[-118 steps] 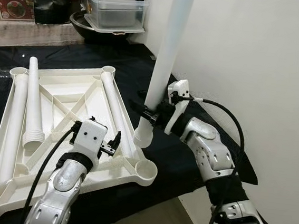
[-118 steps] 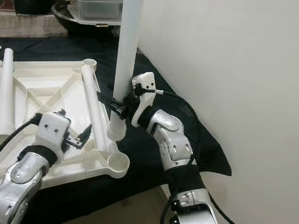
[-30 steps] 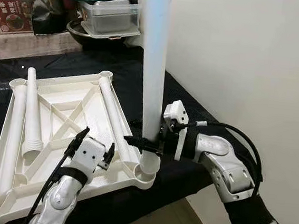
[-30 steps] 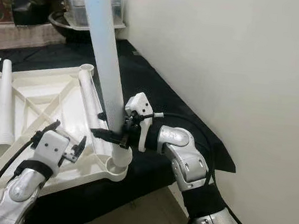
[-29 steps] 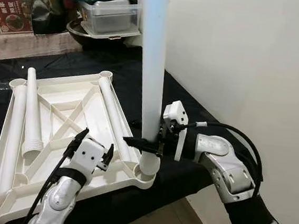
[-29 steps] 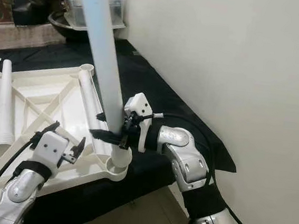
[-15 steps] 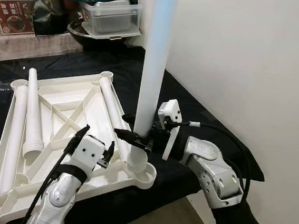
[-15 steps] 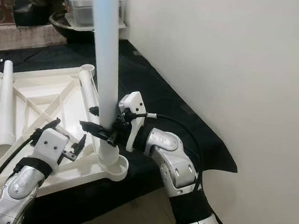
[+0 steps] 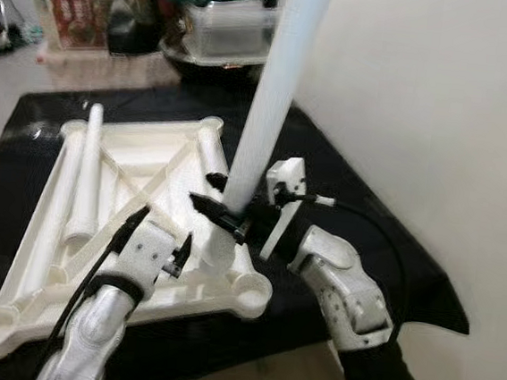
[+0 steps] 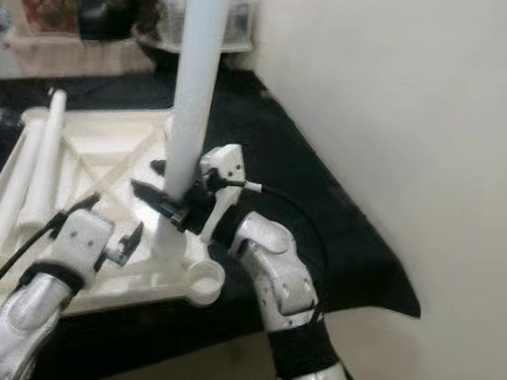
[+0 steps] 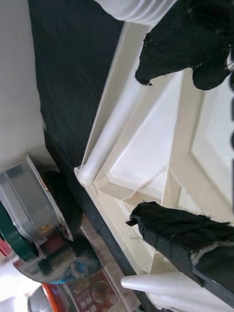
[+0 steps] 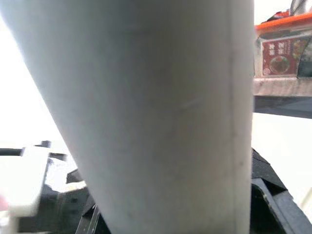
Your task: Building children table
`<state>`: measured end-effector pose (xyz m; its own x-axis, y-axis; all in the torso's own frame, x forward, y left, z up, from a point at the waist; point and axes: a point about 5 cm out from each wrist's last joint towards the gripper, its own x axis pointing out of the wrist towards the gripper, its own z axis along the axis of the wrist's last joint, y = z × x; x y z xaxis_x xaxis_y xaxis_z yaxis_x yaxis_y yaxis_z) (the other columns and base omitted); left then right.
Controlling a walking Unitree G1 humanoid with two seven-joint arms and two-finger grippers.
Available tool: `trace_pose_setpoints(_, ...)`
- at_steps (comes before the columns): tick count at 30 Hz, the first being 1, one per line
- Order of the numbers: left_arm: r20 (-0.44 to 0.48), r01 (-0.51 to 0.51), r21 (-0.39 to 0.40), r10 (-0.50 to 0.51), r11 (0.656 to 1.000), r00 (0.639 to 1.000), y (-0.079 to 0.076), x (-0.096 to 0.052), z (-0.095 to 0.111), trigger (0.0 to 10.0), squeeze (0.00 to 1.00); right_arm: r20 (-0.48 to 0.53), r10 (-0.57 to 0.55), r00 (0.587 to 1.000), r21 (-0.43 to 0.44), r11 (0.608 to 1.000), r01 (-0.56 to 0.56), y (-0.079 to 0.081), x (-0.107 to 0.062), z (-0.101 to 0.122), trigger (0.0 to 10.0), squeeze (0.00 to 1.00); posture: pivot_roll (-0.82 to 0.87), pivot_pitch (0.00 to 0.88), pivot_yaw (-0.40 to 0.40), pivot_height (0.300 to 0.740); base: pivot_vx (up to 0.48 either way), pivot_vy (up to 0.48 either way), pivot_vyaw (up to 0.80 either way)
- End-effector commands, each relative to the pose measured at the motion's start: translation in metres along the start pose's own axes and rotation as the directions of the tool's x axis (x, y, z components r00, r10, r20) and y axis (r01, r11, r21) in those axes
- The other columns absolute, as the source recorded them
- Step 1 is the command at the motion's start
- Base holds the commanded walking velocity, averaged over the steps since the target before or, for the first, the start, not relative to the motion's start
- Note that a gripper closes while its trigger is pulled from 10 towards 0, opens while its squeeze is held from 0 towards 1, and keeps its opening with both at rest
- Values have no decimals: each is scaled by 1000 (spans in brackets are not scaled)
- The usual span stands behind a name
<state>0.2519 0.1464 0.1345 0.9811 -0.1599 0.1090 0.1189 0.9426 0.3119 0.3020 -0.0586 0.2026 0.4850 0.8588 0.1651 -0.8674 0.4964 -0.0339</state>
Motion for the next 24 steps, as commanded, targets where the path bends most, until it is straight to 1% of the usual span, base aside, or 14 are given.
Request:
trace_pose_setpoints(1, -3, -3, -15, 3, 1000, 1000, 0, -2, -1, 10000, 0, 11, -55, 998, 8, 998, 55, -9, -1, 3, 10000, 0, 43, 0, 10, 740, 0, 0, 0)
trace_pose_setpoints(7, -12, -4, -9, 4, 1000, 1000, 0, -3, -3, 10000, 0, 15, -88, 996, 4, 996, 87, -14, -1, 5, 10000, 0, 46, 0, 8, 740, 0, 0, 0)
trace_pose_setpoints(10, -27, 1, -19, -1, 1000, 1000, -1, -5, -6, 10000, 0, 6, -87, 996, -19, 996, 87, -17, -2, 7, 10000, 0, 44, 0, 7, 740, 0, 0, 0)
trace_pose_setpoints(12, -32, -1, -31, 0, 1000, 999, -2, -5, -7, 10000, 0, 3, -85, 996, -24, 996, 85, -18, -2, 7, 10000, 0, 44, 0, 6, 740, 0, 0, 0)
trace_pose_setpoints(13, -41, -6, -57, 3, 998, 999, -1, -6, -7, 10000, 0, 0, -84, 996, -27, 996, 84, -18, -3, 6, 10000, 0, 45, 0, 4, 740, 0, 0, 0)
trace_pose_setpoints(14, -41, -6, -57, 3, 998, 999, -1, -6, -7, 10000, 0, 0, -84, 996, -27, 996, 84, -18, -3, 6, 10000, 0, 45, 0, 4, 740, 0, 0, 0)
trace_pose_setpoints(16, -54, -9, -92, 4, 996, 999, 0, -5, -8, 10000, 0, -3, -86, 996, -29, 996, 86, -19, -3, 7, 10000, 0, 47, 0, 3, 740, 0, 0, 0)
trace_pose_setpoints(17, -54, -9, -92, 4, 996, 999, 0, -5, -8, 10000, 0, -3, -86, 996, -29, 996, 86, -19, -3, 7, 10000, 0, 47, 0, 3, 740, 0, 0, 0)
trace_pose_setpoints(18, -56, -11, -111, 4, 994, 998, 1, -5, -8, 10000, 0, -3, -89, 996, -27, 996, 89, -19, -3, 7, 10000, 0, 47, 0, 3, 740, 0, 480, 0)
trace_pose_setpoints(21, -39, -11, -100, 7, 995, 999, 2, -5, -5, 10000, 0, -2, -95, 996, -22, 995, 95, -20, -3, 7, 10000, 0, 52, 0, 4, 740, 0, 325, 0)
trace_pose_setpoints(24, -28, -3, -88, 1, 996, 1000, 0, -7, -5, 10000, 0, -2, -95, 995, -21, 995, 95, -19, -2, 6, 10000, 0, 53, 0, 5, 740, 0, 0, 0)
